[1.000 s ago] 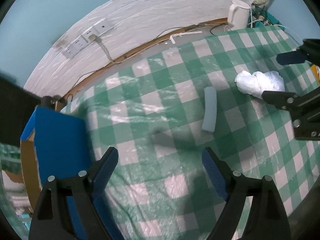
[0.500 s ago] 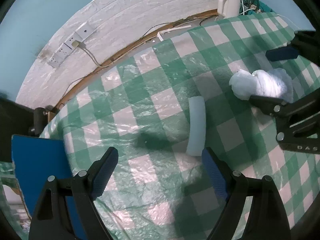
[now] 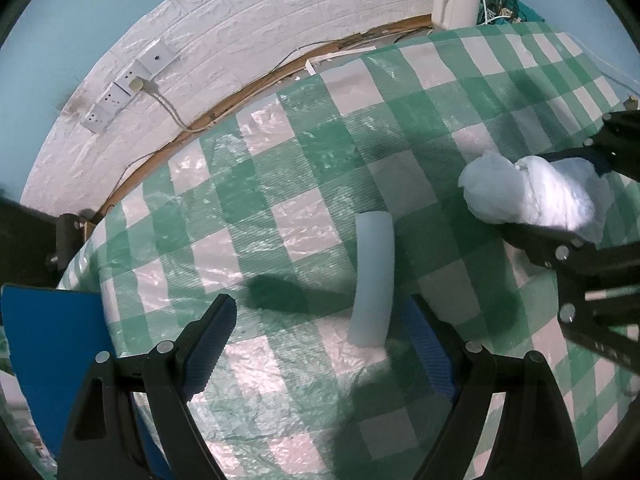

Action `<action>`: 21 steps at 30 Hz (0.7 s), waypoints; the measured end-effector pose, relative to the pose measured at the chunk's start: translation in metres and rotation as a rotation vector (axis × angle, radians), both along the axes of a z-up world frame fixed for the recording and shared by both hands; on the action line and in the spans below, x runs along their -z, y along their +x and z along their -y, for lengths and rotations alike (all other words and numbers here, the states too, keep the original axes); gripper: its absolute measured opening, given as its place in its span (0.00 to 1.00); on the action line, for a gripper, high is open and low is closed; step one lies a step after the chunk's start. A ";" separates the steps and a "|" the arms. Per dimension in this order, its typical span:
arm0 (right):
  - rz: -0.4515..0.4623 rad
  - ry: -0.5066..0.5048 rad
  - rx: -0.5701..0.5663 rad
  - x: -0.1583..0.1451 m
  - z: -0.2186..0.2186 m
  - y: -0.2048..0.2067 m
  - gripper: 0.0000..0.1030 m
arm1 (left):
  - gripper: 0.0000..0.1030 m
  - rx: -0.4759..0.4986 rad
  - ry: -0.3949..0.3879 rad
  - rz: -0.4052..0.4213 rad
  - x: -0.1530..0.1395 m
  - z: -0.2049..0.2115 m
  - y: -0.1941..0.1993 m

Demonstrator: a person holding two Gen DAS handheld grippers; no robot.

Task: Organize soft objects
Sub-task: 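Grasp the crumpled white plastic bag with the right gripper while the left tool lowers to the foam tube, then close the left gripper on the white foam tube while the right gripper holds the bag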

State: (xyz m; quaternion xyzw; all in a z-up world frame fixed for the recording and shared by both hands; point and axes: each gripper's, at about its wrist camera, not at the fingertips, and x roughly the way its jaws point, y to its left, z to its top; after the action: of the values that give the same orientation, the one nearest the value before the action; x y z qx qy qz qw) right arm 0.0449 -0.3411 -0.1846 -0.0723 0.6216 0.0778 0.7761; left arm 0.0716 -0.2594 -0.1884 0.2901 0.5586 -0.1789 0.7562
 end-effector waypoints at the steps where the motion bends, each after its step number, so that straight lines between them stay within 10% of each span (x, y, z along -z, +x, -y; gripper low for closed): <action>1: 0.003 0.003 0.011 -0.003 0.000 -0.001 0.47 | 0.84 -0.002 -0.002 -0.001 0.000 0.001 0.000; 5: 0.005 0.024 0.061 -0.013 0.007 -0.001 0.47 | 0.81 -0.017 -0.019 0.006 -0.002 0.005 0.003; 16: 0.022 0.085 0.154 -0.027 0.016 -0.007 0.48 | 0.16 -0.060 -0.154 -0.068 -0.004 0.003 0.010; 21: 0.028 0.085 0.152 -0.033 0.010 -0.010 0.48 | 0.13 -0.022 -0.130 -0.041 -0.007 0.009 0.001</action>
State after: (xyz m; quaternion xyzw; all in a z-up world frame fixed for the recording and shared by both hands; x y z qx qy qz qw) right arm 0.0352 -0.3509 -0.1517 0.0071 0.6103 0.0441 0.7909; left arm 0.0723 -0.2683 -0.1815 0.2306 0.5643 -0.2124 0.7637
